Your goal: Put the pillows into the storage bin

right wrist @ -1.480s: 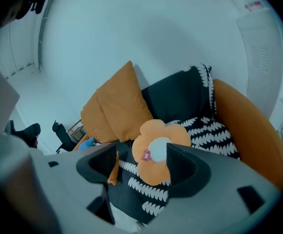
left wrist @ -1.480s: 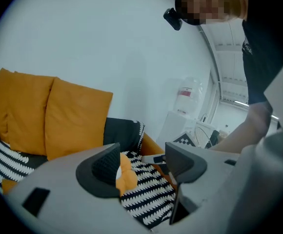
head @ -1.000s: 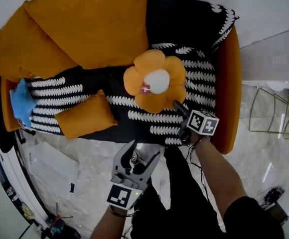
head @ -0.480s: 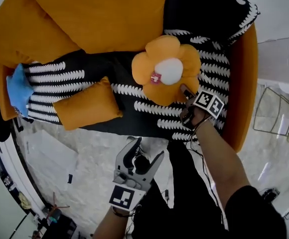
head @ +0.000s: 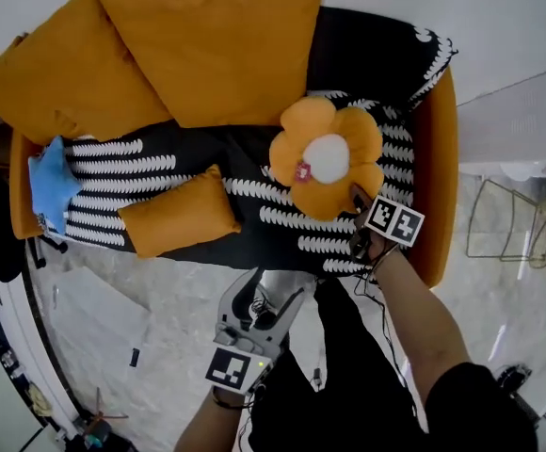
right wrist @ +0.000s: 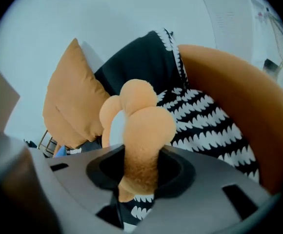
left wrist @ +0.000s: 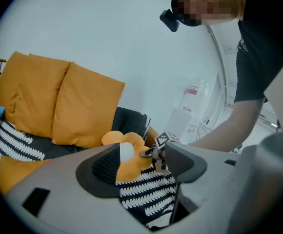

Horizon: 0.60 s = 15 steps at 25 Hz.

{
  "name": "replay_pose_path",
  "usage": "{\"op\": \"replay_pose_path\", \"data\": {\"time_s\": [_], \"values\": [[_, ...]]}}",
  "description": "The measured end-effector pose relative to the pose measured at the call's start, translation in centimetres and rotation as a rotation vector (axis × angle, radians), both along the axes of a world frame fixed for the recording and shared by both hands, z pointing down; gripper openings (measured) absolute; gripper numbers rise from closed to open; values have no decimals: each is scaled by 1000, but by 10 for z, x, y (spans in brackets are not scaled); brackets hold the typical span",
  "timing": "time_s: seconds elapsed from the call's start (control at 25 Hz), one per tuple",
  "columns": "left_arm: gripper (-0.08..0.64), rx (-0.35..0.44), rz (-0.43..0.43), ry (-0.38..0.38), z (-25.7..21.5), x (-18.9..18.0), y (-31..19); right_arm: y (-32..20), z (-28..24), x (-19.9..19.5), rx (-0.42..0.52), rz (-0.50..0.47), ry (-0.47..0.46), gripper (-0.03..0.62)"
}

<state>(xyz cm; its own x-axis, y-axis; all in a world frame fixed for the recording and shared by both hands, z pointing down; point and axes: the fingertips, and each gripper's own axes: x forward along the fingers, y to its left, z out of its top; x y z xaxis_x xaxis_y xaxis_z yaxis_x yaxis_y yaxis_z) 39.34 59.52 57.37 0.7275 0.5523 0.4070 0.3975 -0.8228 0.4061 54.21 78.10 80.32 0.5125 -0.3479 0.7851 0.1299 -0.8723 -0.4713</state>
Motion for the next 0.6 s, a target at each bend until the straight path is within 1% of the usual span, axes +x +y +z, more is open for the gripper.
{"op": "replay_pose_path", "data": {"time_s": [0.12,0.24,0.32,0.4,0.48,0.6], "values": [[276,4,7,48,-24,-4,-8,-4,-56,-1,-69,-103,104,137],[276,0,-3,98,-55,-4,-20,-18,-114,-2,-159,-256,212,127],[276,9,4,131,-77,-5,-27,-33,-152,-4,-210,-354,287,126],[276,20,7,169,-98,-6,-37,-52,-193,-7,-235,-433,371,124],[276,28,-4,196,-118,-6,-50,-75,-236,-9,-242,-498,459,124],[276,53,-26,211,-147,-10,-69,-110,-297,-15,-240,-582,583,126]]}}
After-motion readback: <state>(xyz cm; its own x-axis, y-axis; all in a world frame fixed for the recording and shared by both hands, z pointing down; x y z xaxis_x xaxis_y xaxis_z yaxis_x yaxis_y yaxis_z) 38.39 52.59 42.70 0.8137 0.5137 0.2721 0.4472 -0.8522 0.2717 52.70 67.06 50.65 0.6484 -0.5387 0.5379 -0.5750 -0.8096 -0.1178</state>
